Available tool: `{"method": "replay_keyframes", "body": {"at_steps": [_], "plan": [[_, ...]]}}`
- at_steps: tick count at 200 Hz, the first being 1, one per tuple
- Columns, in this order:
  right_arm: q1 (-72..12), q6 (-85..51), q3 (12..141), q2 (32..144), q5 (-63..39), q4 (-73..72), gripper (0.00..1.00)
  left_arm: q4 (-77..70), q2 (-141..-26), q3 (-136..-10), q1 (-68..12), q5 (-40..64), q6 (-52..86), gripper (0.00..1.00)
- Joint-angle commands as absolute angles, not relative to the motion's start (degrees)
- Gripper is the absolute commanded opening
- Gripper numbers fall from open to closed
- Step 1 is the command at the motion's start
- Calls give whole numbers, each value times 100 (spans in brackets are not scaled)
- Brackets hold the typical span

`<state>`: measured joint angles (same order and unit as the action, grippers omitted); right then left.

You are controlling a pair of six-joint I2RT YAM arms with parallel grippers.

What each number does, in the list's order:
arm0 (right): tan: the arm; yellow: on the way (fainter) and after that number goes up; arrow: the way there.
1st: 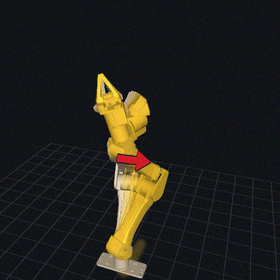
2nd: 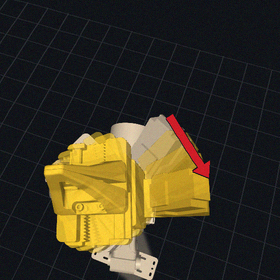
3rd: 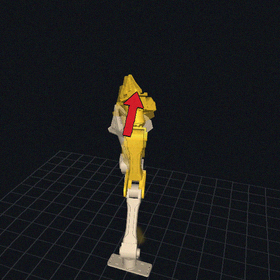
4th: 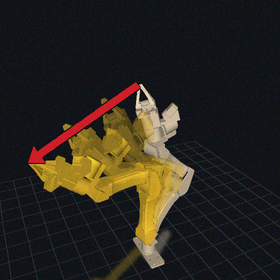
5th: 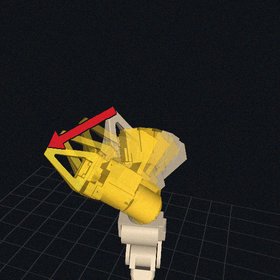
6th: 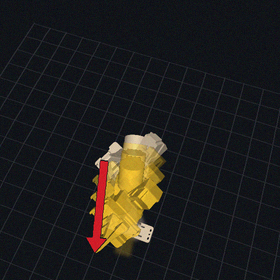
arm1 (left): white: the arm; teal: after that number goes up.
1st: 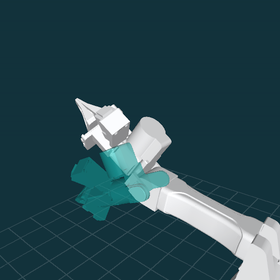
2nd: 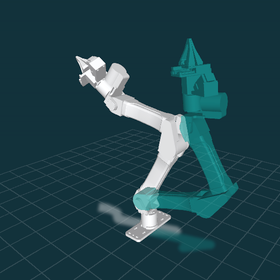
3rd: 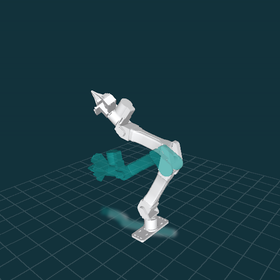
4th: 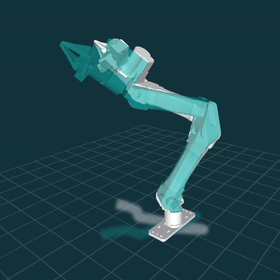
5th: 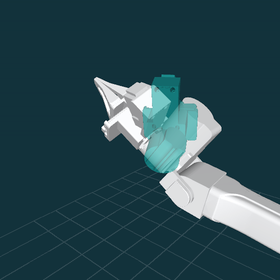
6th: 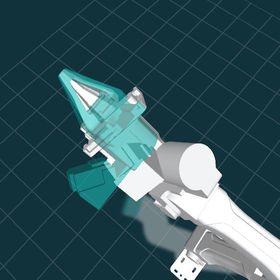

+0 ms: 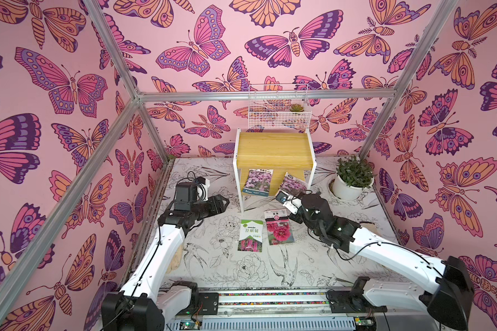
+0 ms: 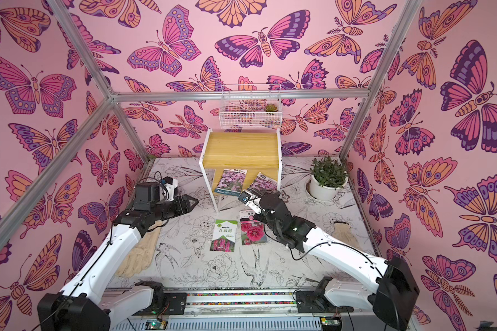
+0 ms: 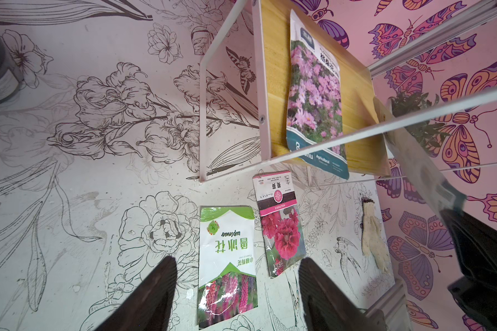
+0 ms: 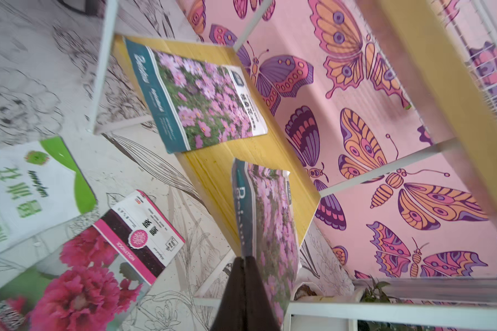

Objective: Take the seed bag off the shelf
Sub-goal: Pick up the seed packet from the shelf.

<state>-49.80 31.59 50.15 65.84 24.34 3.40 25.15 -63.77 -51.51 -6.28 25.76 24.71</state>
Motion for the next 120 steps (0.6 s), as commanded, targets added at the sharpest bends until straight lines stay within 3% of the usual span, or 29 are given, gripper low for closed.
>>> {"method": "replay_keyframes", "body": {"at_steps": [1, 59, 120], "plan": [[-5286, 2873, 4847, 6258, 2209, 818, 3, 2333, -6415, -5247, -595, 2662, 2479, 70], [-6078, 2765, 4698, 6205, 2436, 1063, 0, 2241, -6495, -5290, -584, 2706, 2521, 70], [-6710, 1779, 4629, 5844, 2854, 2465, 0, 2203, -6684, -5370, -588, 2862, 2548, 70]]}}
